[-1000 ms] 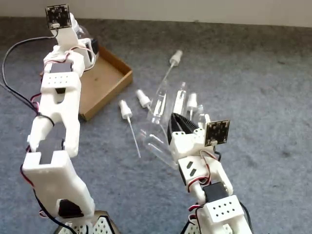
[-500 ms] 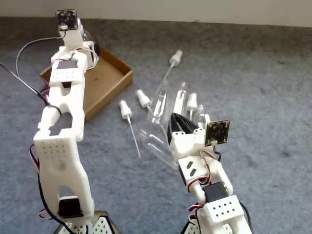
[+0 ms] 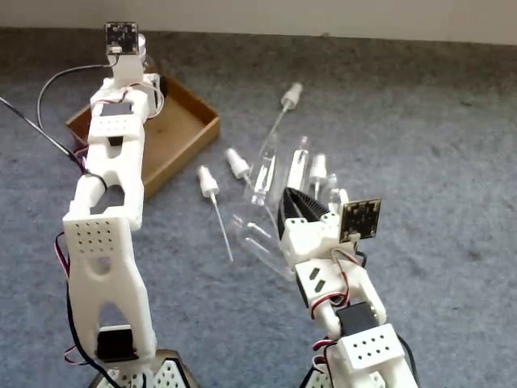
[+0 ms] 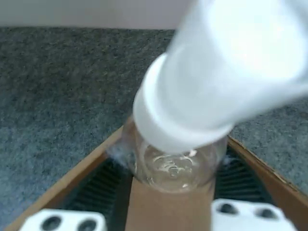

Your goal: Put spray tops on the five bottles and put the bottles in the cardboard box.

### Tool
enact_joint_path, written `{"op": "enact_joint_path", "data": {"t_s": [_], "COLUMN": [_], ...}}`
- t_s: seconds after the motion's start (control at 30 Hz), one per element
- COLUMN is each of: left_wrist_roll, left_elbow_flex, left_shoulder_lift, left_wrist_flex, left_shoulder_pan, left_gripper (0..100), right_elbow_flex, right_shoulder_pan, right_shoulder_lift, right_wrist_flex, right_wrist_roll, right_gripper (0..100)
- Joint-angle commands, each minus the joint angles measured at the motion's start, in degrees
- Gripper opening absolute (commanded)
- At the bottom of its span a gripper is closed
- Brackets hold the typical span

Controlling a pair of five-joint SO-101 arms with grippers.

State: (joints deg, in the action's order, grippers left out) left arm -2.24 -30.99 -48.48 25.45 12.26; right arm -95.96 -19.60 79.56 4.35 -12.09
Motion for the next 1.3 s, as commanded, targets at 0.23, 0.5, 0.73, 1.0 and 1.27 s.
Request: {"op": "enact_joint_path", "data": {"t_s": [0.23,0.5,0.73,1.0,1.27], "left_wrist_roll": [0.5,0.6,1.8,4.4,4.6], "left_elbow_flex": [-3.5,-3.5,-3.5,-3.3,-3.2], "left_shoulder_lift": [1.3,1.3,1.3,1.3,1.3], "left_wrist_flex": [0.3,0.3,0.3,0.3,0.3], "left_shoulder_pan": [0.3,0.3,0.3,0.3,0.4], "left_gripper": [9,10,10,10,10], "right_elbow_flex": [-6.7,-6.7,-6.7,-6.7,-6.7], "right_shoulder_pan": [0.7,0.7,0.7,0.7,0.7], "right_shoulder_lift": [0.7,0.7,0.7,0.7,0.7], "right_wrist_flex": [-1.4,-1.3,-1.3,-1.3,-1.3], "right_wrist_roll": [-0.3,-0.3,-0.3,-0.3,-0.3], "right_gripper": [0.8,0.8,0.8,0.8,0.8]}}
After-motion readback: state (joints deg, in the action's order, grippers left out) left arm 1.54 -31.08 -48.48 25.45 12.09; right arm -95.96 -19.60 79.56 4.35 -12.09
